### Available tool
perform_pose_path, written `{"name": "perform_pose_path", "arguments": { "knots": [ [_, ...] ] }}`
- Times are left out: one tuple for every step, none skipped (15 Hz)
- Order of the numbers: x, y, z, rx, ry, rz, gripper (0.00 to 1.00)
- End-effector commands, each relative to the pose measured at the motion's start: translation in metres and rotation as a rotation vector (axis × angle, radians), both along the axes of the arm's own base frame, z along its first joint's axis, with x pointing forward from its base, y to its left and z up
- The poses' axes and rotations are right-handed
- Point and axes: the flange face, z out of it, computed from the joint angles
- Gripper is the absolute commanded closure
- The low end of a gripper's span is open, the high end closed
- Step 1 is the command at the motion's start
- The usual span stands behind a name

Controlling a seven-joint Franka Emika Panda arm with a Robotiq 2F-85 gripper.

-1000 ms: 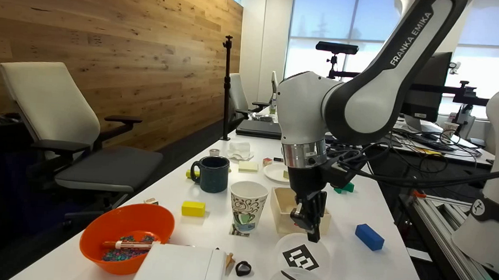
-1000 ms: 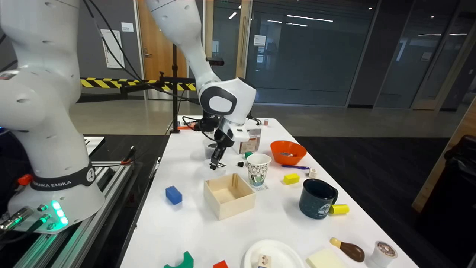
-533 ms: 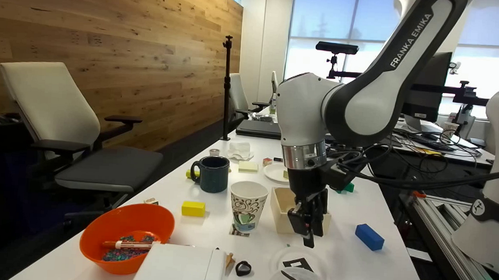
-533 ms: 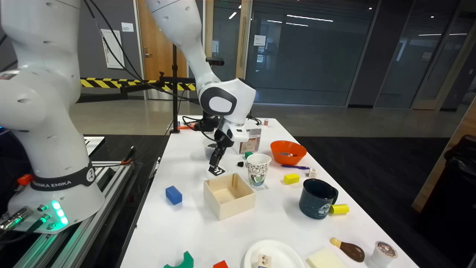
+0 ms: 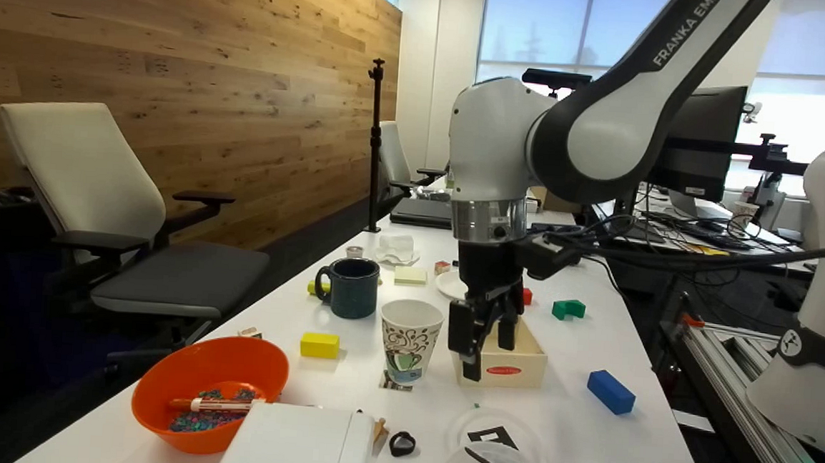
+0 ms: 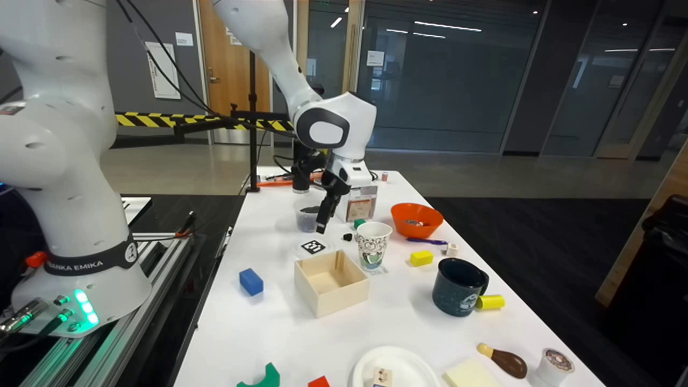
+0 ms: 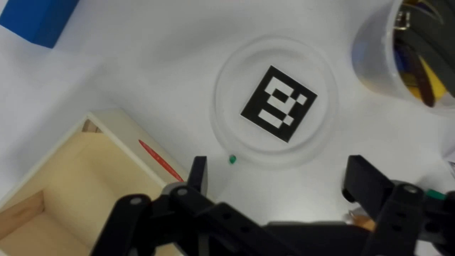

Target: Take the lid off the plastic container

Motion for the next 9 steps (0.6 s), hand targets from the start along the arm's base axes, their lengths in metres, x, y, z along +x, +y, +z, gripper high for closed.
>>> {"name": "perform_pose_path", "arguments": {
  "knots": [
    [0.008,0.0,0.046,-0.021,-0.077,0.004,0.0],
    [0.013,-0.005,0.052,-0.047,-0.107,-0.036,0.0],
    [0.016,-0.006,0.06,-0.048,-0.125,-0.051,0.0],
    [0.017,-0.006,0.066,-0.019,-0.131,-0.031,0.0],
    [0.017,-0.007,0.07,-0.009,-0.12,-0.021,0.0],
    [0.016,-0.008,0.074,0.008,-0.117,0.0,0.0],
    [0.014,-0.01,0.076,0.029,-0.105,0.034,0.0],
    [0.01,-0.011,0.078,0.061,-0.101,0.084,0.0],
    [0.007,-0.013,0.081,0.094,-0.091,0.131,0.0]
  ]
}}
